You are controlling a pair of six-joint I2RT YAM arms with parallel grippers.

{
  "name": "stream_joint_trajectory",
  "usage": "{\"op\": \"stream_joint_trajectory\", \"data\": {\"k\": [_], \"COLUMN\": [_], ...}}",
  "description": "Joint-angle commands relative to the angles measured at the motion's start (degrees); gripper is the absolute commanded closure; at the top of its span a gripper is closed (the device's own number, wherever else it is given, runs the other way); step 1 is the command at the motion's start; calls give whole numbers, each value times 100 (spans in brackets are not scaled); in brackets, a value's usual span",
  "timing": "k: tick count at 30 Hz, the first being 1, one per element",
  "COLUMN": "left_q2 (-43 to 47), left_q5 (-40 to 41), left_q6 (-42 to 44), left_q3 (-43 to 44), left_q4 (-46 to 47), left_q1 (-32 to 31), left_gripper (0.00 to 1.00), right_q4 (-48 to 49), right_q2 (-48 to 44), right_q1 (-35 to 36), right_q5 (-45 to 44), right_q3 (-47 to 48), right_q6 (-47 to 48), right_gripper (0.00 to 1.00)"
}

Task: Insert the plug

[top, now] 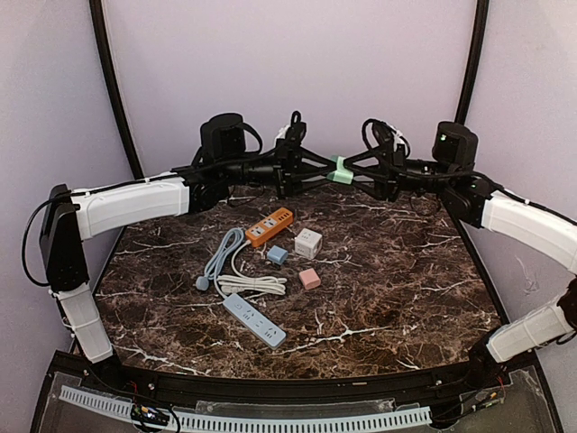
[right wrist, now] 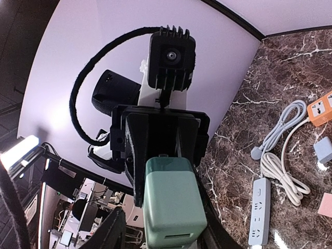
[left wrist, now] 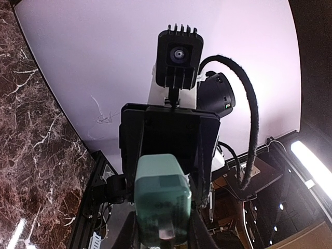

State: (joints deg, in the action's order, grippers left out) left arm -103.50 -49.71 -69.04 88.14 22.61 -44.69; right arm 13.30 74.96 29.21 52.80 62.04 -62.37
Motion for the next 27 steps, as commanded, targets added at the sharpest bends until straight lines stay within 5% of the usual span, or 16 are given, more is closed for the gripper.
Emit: {"op": "stream_joint_trajectory", "data": {"k": [1, 10, 14, 19, 25, 27], "left_q2": [22, 146, 244, 438, 954, 1121], "left_q5": [-106, -98, -71, 64, 533, 660], "left_q6": [-10, 220, 388, 550, 1119, 1256], "left_q3": [95, 36, -80, -318, -633, -773], "left_q4": [124, -146, -283, -446, -1139, -1328], "left_q1": [-57, -112, -135, -129, -130, -128], "left_gripper": [99, 99, 93, 50, 23, 7], "right_q4": [265, 261, 237, -205, -606, -788], "right_q2": [10, -28, -89, -133, -265, -295], "right_q1": [142, 276, 319, 329, 329, 331], "right_q5": [-45, -157, -175, -141, -62, -44], "right_q3": [178, 226, 254, 361, 387, 417], "right_q6": [24, 55, 172, 605, 1177, 1365], "right_gripper": [57, 97, 100, 100, 100, 100]}}
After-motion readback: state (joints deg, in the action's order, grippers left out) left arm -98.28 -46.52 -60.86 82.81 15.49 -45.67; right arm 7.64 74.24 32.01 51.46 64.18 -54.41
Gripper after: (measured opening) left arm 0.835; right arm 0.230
